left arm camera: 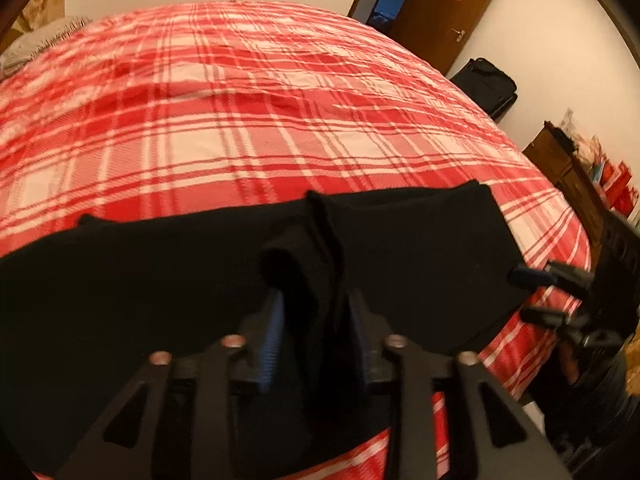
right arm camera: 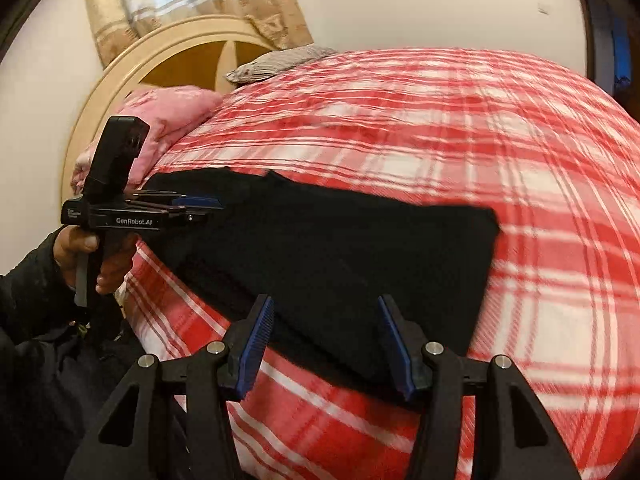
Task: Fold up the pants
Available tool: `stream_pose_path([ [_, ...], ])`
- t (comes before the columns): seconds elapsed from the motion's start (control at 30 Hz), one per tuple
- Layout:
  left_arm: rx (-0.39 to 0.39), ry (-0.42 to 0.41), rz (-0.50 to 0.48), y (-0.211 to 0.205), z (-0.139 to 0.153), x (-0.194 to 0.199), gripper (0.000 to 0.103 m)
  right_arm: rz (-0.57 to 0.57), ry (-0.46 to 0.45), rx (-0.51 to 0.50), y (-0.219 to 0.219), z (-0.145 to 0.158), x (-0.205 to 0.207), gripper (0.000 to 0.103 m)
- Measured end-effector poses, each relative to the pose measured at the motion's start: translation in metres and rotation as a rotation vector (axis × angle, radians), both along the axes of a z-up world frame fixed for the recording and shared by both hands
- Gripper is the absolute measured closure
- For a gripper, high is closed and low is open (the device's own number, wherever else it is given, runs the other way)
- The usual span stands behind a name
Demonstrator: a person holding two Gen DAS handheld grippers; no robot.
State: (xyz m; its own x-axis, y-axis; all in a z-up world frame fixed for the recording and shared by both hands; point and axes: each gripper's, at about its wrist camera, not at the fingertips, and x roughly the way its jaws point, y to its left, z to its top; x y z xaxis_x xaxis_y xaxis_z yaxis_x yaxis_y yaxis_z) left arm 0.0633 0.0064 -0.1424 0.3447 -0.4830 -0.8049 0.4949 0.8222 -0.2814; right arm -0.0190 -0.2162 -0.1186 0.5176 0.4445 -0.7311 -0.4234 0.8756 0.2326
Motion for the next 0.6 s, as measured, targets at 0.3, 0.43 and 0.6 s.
stream_pose_path([
  [0.3, -0.002, -0.051, 0.082, 0.050, 0.012, -0.006, 0.054, 0.207, 0.018, -0.040, 0.093, -0.013, 0.021, 0.049],
  [0.43, -0.013, -0.059, 0.104, 0.054, 0.013, -0.003, 0.054, 0.242, 0.027, -0.052, 0.112, -0.019, 0.017, 0.052],
  [0.6, -0.016, -0.084, 0.053, 0.031, 0.015, 0.003, 0.046, 0.201, 0.054, -0.054, 0.115, -0.027, 0.026, 0.072],
])
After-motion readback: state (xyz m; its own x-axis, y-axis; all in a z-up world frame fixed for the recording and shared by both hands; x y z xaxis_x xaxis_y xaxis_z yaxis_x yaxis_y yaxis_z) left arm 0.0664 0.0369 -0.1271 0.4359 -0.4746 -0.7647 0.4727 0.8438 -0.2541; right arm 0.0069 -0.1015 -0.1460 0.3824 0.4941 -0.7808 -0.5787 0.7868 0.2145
